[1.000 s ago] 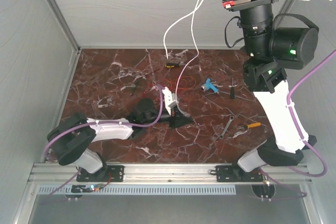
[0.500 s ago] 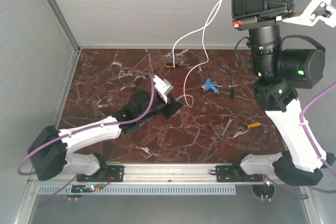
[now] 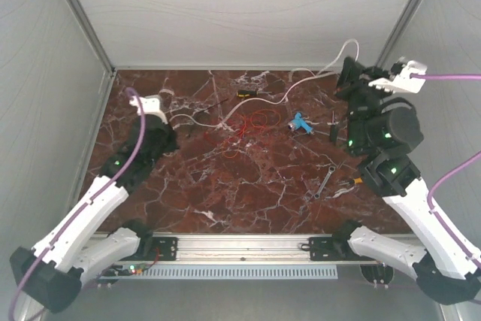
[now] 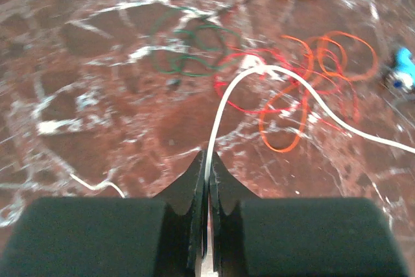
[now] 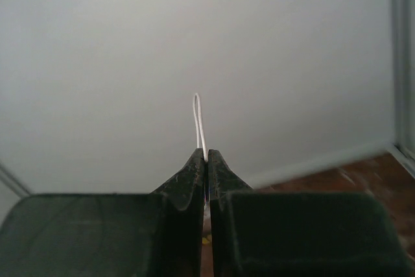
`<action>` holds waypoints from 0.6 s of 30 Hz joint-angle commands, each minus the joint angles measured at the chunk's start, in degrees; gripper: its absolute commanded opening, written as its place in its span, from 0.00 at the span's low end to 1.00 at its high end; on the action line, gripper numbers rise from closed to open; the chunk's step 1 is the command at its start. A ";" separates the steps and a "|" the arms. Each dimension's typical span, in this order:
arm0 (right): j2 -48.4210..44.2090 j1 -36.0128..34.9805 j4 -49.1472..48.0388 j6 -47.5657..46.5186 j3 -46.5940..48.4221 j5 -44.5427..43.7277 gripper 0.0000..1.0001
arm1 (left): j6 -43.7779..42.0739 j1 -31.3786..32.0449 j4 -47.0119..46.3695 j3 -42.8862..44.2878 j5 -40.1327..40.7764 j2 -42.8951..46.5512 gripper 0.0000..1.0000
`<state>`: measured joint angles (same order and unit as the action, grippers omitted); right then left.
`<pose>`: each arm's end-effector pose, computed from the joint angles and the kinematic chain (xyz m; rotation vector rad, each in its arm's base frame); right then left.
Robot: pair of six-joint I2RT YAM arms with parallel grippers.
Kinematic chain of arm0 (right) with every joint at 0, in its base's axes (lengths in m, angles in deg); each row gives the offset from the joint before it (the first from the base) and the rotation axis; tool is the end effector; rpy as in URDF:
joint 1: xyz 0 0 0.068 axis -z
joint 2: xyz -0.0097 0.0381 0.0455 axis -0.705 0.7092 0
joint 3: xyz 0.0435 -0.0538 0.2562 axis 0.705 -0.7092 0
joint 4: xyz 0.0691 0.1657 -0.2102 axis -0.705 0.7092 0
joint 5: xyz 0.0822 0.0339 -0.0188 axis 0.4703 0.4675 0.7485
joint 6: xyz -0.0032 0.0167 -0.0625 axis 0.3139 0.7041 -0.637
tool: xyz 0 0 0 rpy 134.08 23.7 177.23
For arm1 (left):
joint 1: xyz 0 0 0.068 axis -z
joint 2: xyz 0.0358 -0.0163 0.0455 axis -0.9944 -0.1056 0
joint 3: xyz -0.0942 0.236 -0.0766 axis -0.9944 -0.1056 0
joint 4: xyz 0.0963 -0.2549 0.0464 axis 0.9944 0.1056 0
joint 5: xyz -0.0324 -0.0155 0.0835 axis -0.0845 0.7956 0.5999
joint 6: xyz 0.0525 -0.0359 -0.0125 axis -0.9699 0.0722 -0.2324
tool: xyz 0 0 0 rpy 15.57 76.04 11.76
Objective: Zip-tie the wires
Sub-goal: Straighten the cable at the center of the board.
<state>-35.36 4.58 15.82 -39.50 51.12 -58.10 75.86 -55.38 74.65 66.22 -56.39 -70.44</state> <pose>0.1619 0.0927 0.5252 0.3248 1.1614 0.3073 0.2201 -0.1031 0.2921 -0.0371 2.0080 -0.2500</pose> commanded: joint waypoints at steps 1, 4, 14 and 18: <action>-6.61 0.75 11.07 5.92 -8.41 -8.85 0.00 | 4.50 -6.53 7.33 -0.78 1.54 4.07 0.00; -9.57 0.74 18.84 12.88 -15.88 -8.00 0.00 | 7.77 -8.86 9.38 -1.26 2.27 4.18 0.00; -18.59 0.68 44.03 37.35 -34.17 -7.37 0.00 | 23.92 -13.13 10.45 -8.50 6.84 7.20 0.00; -21.09 0.69 47.09 45.97 -41.66 -4.43 0.00 | 30.83 -14.13 9.96 -11.97 11.66 9.05 0.00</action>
<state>-53.94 5.19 57.06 -5.93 14.03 -64.87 97.91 -68.45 85.62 55.95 -50.88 -63.71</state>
